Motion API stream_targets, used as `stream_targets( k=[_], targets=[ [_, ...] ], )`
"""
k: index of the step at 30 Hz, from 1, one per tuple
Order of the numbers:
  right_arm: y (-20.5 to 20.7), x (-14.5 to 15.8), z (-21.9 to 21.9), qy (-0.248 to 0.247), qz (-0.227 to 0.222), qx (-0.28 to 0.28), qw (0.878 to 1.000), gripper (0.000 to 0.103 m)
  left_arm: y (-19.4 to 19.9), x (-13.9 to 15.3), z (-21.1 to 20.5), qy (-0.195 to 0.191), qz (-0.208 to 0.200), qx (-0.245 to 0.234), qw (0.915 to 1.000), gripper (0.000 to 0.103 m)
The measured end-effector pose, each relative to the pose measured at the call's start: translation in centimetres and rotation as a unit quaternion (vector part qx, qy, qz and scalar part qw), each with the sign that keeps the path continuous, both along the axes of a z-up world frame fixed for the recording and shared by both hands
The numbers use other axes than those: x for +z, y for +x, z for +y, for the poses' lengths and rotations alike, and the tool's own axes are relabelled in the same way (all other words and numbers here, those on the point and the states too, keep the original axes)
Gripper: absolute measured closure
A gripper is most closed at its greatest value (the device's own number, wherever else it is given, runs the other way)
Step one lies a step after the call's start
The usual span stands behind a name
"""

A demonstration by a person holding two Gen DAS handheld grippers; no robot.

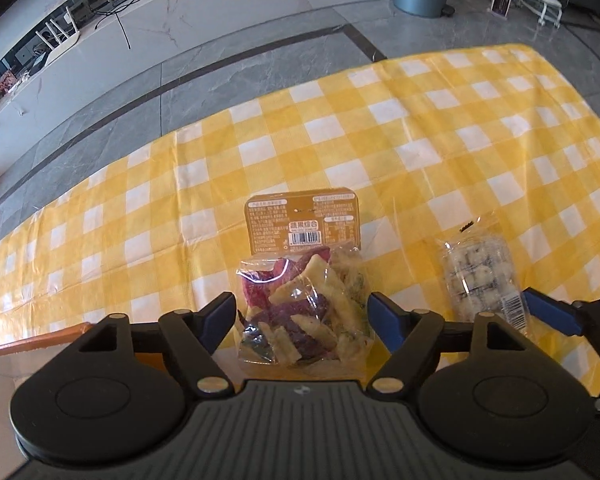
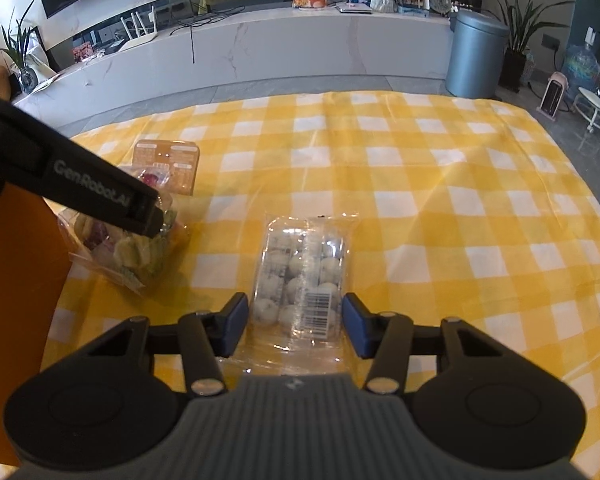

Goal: Organize snacks
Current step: 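Grasp the dried-fruit chip bag with the left tool while the right tool grasps the white round-snack pack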

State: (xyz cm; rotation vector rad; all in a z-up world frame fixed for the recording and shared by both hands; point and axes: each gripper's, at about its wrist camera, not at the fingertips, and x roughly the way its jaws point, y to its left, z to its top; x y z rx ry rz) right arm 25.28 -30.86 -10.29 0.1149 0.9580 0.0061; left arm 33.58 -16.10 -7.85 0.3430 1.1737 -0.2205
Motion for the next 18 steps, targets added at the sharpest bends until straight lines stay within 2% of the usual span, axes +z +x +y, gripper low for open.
stream_targets(
  k=[7,9,12,18],
  targets=[
    [-0.2,0.1,-0.3,0.005,0.001,0.004,1.000,0.051,0.1,-0.9,-0.7,0.015,-0.001,-0.013,0.9998,0.010],
    [-0.2,0.1,-0.4,0.008,-0.001,0.004,1.000,0.051,-0.1,-1.0,-0.9,0.020,-0.003,-0.019,0.9996,0.019],
    [-0.3,0.1,-0.7,0.014,-0.007,0.004,1.000,0.048,-0.8,-1.0,-1.2,0.028,-0.025,-0.037,0.9986,0.026],
    [-0.2,0.1,-1.0,0.016,-0.012,0.003,1.000,0.046,-3.0,-0.8,-1.9,0.010,-0.056,-0.089,0.9944,0.035]
  ],
)
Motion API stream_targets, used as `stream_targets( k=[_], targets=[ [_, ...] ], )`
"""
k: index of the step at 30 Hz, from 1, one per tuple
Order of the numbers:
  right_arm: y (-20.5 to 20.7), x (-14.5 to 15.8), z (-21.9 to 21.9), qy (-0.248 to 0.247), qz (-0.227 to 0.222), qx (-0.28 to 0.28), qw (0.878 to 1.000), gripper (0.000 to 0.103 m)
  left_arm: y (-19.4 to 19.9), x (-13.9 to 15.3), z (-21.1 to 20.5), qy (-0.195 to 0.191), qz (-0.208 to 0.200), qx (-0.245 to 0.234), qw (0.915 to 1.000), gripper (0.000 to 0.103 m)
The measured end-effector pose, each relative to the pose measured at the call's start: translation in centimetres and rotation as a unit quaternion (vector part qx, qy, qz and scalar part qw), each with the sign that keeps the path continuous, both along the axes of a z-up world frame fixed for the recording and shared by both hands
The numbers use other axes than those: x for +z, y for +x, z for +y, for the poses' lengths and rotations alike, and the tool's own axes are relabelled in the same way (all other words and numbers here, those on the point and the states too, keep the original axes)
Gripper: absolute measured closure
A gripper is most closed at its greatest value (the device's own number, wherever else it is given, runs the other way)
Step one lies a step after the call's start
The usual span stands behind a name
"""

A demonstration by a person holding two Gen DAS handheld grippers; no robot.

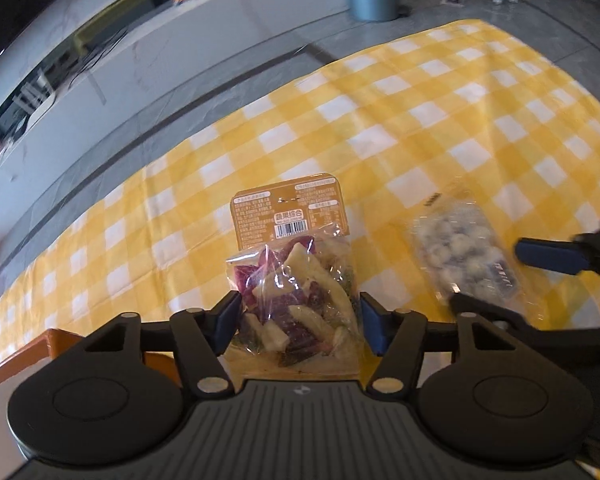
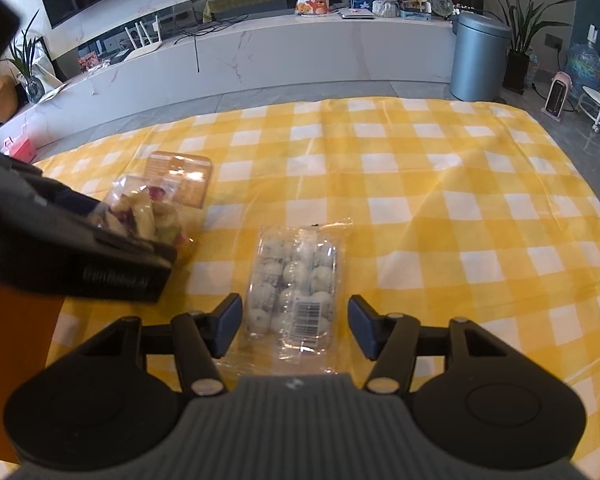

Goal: Organize snacks
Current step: 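Grasp the dried-fruit chip bag with the left tool while the right tool grasps the white round-snack pack, then lift both packs and carry them over the orange box, lowering inside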

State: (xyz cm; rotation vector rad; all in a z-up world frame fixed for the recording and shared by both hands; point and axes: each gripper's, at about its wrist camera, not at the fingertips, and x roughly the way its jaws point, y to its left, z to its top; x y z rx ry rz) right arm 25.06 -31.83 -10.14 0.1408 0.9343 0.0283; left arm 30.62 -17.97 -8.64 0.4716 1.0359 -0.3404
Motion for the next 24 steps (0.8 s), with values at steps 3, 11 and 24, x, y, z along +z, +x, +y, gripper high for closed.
stream_targets(
  k=[3,11,24],
  targets=[
    [0.1,-0.4,0.0,0.008,0.008,0.002,1.000,0.046,-0.6,0.1,0.2,-0.024,-0.005,-0.001,0.9997,0.037],
    [-0.1,-0.9,0.8,-0.014,0.003,0.010,1.000,0.048,-2.1,1.4,1.6,-0.097,-0.028,0.036,0.9942,0.038],
    [-0.7,0.2,-0.3,0.013,0.015,0.005,1.000,0.054,-4.3,3.2,3.0,-0.173,-0.016,0.059,0.9831,0.038]
  ],
)
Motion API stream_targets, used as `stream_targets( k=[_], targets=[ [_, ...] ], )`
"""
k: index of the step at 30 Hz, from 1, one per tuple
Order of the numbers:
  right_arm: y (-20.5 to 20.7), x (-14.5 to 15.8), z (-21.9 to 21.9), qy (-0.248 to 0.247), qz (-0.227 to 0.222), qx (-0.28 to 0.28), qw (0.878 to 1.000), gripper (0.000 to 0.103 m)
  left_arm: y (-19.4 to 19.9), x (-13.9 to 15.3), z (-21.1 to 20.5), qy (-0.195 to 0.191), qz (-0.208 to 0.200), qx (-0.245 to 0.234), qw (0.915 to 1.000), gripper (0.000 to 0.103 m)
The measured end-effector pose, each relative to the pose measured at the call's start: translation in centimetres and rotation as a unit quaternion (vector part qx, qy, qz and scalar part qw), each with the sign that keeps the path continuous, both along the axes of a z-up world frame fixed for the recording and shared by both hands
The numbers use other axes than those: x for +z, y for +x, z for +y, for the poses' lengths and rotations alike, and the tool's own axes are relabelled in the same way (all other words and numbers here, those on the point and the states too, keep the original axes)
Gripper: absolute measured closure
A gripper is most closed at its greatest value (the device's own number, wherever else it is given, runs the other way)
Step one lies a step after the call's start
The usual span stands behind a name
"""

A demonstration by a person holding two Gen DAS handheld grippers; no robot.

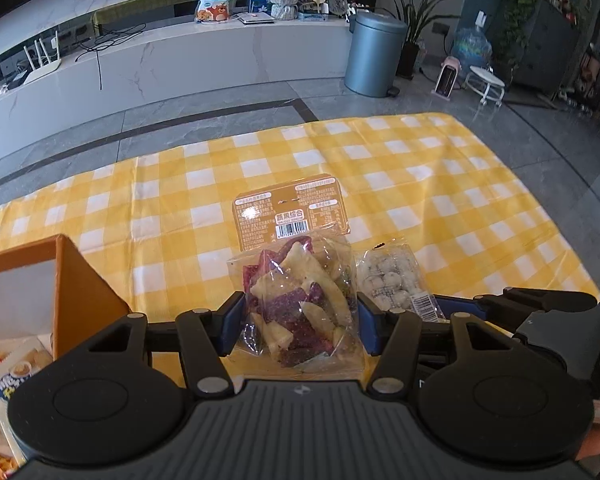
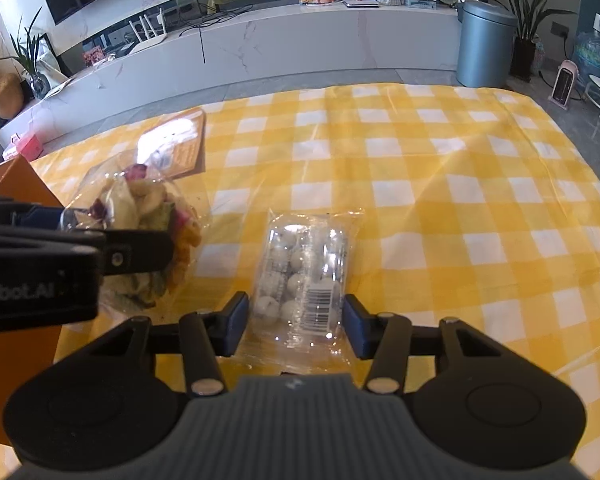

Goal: Organize snacks
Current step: 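Lift both packs and carry them over the orange box, lowering inside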

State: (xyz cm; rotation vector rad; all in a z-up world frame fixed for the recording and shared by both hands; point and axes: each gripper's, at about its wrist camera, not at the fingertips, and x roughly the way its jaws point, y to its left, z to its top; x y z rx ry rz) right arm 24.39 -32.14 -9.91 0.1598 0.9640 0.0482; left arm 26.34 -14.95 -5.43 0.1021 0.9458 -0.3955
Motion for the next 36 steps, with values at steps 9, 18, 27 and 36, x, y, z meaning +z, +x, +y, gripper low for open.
stream_targets(
  k=[9,18,27,36],
  targets=[
    [-2.3,3.2,-0.2,-0.005,-0.038,-0.006,0.999,0.054,-3.6,3.8,1.9,-0.044,-0.031,0.019,0.9984,0.038],
    [-6.8,7.9,2.1,0.020,-0.113,0.009,0.993,0.053,-8.6,7.6,6.3,-0.070,-0.076,0.050,0.9934,0.038],
    [-10.4,10.6,8.5,0.094,-0.134,0.073,0.984,0.053,-10.6,9.3,12.5,-0.017,-0.121,0.093,0.9882,0.038],
    [-9.4,13.9,17.9,0.103,-0.146,0.163,0.970,0.053,-8.8,8.9,19.9,0.022,-0.117,0.142,0.9827,0.038]
  ],
)
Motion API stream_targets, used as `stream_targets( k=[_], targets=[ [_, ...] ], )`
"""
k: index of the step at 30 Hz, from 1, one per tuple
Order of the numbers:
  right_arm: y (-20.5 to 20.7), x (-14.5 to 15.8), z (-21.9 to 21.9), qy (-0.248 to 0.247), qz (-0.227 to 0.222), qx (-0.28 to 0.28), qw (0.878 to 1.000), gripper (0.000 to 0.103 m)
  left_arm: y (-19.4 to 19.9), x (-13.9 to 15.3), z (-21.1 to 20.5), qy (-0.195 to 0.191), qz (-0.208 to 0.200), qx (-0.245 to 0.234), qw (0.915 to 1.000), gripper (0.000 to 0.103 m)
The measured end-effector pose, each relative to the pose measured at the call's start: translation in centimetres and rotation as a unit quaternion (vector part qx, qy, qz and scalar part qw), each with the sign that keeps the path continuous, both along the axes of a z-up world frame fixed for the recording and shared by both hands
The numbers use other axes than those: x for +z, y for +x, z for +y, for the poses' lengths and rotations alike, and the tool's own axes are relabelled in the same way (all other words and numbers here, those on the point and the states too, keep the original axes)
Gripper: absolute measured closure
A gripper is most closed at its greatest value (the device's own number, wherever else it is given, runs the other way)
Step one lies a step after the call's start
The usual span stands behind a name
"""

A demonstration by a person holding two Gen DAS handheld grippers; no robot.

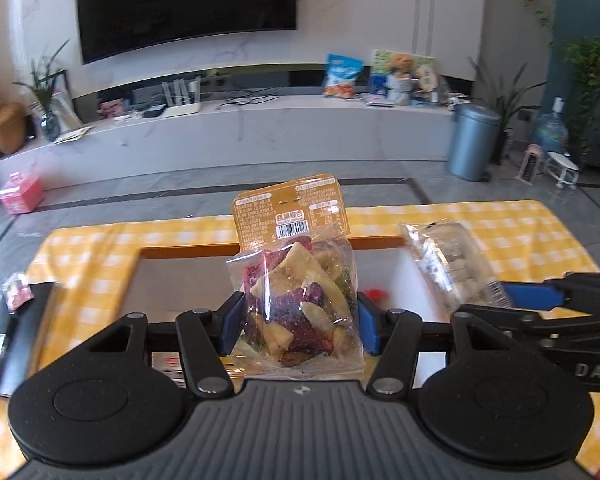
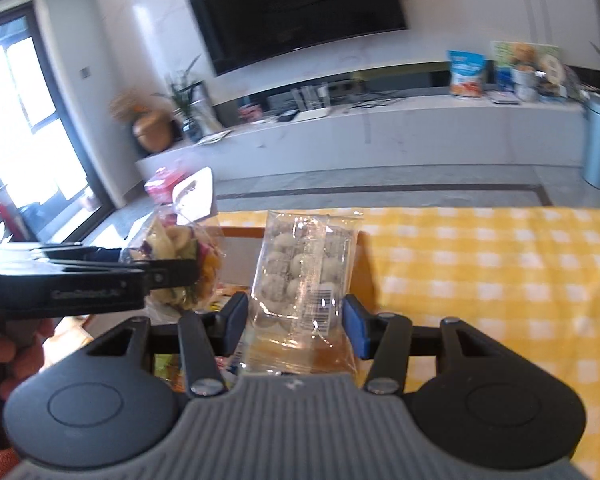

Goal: Organize snacks
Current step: 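Lift both packs and carry them over the orange box, lowering inside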

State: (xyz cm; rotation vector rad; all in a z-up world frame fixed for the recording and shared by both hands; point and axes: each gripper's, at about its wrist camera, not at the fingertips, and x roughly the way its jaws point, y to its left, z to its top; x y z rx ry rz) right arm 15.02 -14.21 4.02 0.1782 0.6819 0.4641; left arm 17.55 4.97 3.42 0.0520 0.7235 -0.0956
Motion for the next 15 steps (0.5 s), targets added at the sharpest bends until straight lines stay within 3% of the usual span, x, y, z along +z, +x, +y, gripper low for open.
stream_targets(
  k=[6,15],
  targets=[
    [2.2,0.5,5.2,-0.040,0.006,0.031,0.999,0.052,2.2,-2.0,4.0,0.021,0.041,0.018,0.9988,0.038],
    [7.5,-2.3,8.3,-0.098,0.062,0.056,0.992,0.052,4.4,-6.3,6.6,0.052,0.115,0.034,0.9914,0.038]
  ],
)
